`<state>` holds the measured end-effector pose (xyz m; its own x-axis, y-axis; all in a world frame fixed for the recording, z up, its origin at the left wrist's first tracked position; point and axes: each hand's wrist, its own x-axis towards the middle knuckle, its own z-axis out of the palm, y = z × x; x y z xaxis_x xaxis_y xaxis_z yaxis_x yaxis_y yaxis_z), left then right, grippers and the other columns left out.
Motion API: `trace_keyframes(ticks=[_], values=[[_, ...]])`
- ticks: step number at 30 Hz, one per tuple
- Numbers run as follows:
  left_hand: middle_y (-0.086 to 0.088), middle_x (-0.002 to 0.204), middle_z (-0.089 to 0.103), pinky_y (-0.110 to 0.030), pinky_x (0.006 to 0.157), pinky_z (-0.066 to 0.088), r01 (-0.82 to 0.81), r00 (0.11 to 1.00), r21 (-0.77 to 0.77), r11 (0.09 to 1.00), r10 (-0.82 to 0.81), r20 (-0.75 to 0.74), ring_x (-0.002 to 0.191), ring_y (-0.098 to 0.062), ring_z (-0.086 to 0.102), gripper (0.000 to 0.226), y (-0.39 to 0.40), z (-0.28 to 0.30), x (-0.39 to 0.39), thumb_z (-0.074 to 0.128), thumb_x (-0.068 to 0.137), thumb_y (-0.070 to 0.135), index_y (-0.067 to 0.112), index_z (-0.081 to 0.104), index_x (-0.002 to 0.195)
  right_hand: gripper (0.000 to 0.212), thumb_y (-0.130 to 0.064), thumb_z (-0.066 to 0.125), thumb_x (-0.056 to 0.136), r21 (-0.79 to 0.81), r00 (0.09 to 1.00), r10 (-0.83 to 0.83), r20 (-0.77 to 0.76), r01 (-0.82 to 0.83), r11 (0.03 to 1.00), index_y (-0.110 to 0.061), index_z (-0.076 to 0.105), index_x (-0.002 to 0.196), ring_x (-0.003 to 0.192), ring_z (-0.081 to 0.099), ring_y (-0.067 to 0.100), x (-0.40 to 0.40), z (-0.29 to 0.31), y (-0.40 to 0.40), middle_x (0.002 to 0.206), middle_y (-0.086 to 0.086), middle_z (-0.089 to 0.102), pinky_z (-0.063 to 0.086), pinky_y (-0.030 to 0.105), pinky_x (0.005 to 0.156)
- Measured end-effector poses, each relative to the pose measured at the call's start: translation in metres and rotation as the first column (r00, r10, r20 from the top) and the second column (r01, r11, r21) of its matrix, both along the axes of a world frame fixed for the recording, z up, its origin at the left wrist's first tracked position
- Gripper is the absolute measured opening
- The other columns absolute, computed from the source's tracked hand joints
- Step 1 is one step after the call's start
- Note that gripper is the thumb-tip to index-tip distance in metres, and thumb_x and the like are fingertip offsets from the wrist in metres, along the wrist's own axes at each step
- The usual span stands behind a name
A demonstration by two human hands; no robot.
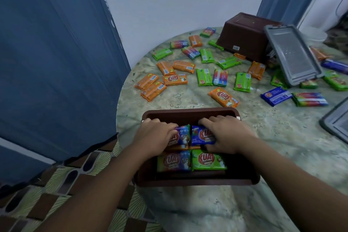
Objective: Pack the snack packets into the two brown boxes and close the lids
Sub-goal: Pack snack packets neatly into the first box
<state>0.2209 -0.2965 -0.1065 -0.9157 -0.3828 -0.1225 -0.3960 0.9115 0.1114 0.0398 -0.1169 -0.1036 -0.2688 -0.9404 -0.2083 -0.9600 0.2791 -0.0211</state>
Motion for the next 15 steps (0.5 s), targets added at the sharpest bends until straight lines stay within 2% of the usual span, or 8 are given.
trace_keyframes(ticks=[4,8,10,12,15], values=[[0.012,0.114,0.068,-0.039,0.090,0.038,0.040,0.997,-0.090,0.995,-0.033,0.073,0.102,-0.016,0.055,0.039,-0.001,-0.006,-0.004,0.028,0.107,0.050,0.040,0.056,0.133,0.083,-0.070,0.062,0.079,-0.009,1.000,-0.004,0.022,0.005,1.000,-0.035,0.034,0.148,0.116,0.057,0.021,-0.001,-0.001,-0.001,0.130,-0.004,0.059,0.049,0.039,0.094],[0.010,0.127,0.058,-0.038,0.097,0.037,0.058,0.998,-0.111,0.992,-0.055,0.022,0.115,-0.016,0.051,0.044,-0.001,-0.012,-0.001,0.049,0.100,0.049,0.040,0.044,0.143,0.081,-0.068,0.064,0.079,0.005,1.000,0.004,0.024,-0.004,1.000,-0.035,0.035,0.147,0.116,0.057,0.021,-0.002,-0.002,-0.001,0.129,-0.004,0.058,0.050,0.040,0.094],[0.009,0.129,0.056,-0.038,0.098,0.037,0.095,0.995,-0.137,0.986,-0.089,0.048,0.116,-0.017,0.050,0.047,0.000,-0.013,0.001,0.055,0.097,0.050,0.040,0.047,0.141,0.080,-0.067,0.065,0.079,0.009,1.000,0.013,0.018,-0.013,1.000,-0.035,0.035,0.146,0.117,0.056,0.021,-0.002,-0.003,-0.001,0.129,-0.004,0.058,0.050,0.041,0.095],[0.009,0.131,0.057,-0.039,0.099,0.037,0.149,0.986,-0.178,0.973,-0.132,0.101,0.116,-0.018,0.050,0.043,0.000,-0.014,0.002,0.056,0.096,0.052,0.042,0.054,0.137,0.078,-0.066,0.065,0.081,0.021,1.000,0.030,0.001,-0.030,0.999,-0.035,0.035,0.147,0.119,0.055,0.021,-0.003,-0.004,-0.002,0.131,-0.004,0.057,0.049,0.041,0.096],[0.011,0.135,0.056,-0.040,0.099,0.036,0.174,0.978,-0.181,0.968,-0.149,0.143,0.117,-0.018,0.050,0.040,-0.001,-0.013,0.002,0.051,0.098,0.054,0.046,0.055,0.137,0.078,-0.067,0.063,0.084,0.037,0.998,0.056,-0.021,-0.056,0.998,-0.036,0.037,0.150,0.123,0.051,0.021,-0.003,-0.007,-0.003,0.135,-0.005,0.054,0.045,0.040,0.097]])
